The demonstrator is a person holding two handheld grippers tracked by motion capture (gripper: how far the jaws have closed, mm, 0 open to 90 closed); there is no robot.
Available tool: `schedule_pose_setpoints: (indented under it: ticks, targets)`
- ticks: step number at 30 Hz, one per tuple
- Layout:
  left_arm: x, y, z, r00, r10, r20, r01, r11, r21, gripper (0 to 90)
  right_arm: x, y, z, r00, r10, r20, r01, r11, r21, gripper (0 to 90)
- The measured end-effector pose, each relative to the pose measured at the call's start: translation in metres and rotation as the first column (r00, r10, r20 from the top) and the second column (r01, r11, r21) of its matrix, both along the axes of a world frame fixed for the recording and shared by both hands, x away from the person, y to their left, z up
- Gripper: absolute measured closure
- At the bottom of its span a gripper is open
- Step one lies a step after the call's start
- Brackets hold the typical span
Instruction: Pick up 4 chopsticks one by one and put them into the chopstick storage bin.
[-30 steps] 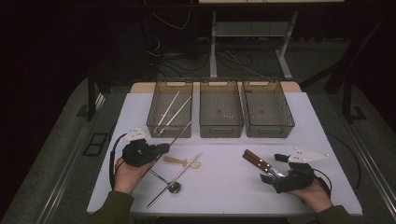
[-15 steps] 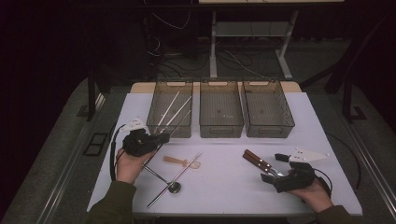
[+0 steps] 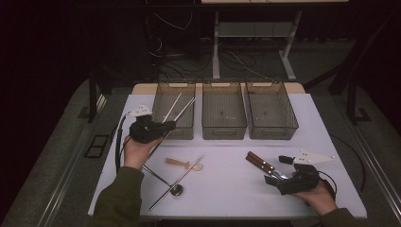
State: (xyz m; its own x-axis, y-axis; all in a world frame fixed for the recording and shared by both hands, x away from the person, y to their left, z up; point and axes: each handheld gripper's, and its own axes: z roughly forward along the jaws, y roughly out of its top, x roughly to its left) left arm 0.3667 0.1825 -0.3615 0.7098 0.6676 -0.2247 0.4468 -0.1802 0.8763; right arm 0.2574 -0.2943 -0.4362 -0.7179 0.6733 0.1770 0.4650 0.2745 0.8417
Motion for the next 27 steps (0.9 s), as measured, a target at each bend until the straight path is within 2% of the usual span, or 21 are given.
schedule_pose_setpoints:
  ticks: [10,15,22,27]
  targets:
    - [0.03,-0.003,0.016,0.9992,0.034,0.021,-0.034,0.9994,-0.002,85.3,0.0,-0.001,0.001,1.0,0.001,-0.001,-0.001,1.0,0.006,0.7]
    - [0.044,0.0,0.02,0.9977,0.063,0.024,-0.062,0.9979,-0.017,85.4,0.0,-0.001,0.001,1.0,0.002,-0.001,-0.002,1.0,0.008,0.7]
    - [0.062,0.001,0.019,0.994,0.105,0.03,-0.104,0.9941,-0.03,85.3,-0.001,-0.001,0.001,1.0,-0.004,-0.005,0.004,1.0,0.013,0.7]
    - [0.079,0.003,0.015,0.9901,0.139,0.018,-0.138,0.9897,-0.037,85.3,-0.001,-0.001,0.001,1.0,-0.004,-0.004,0.004,1.0,0.015,0.7]
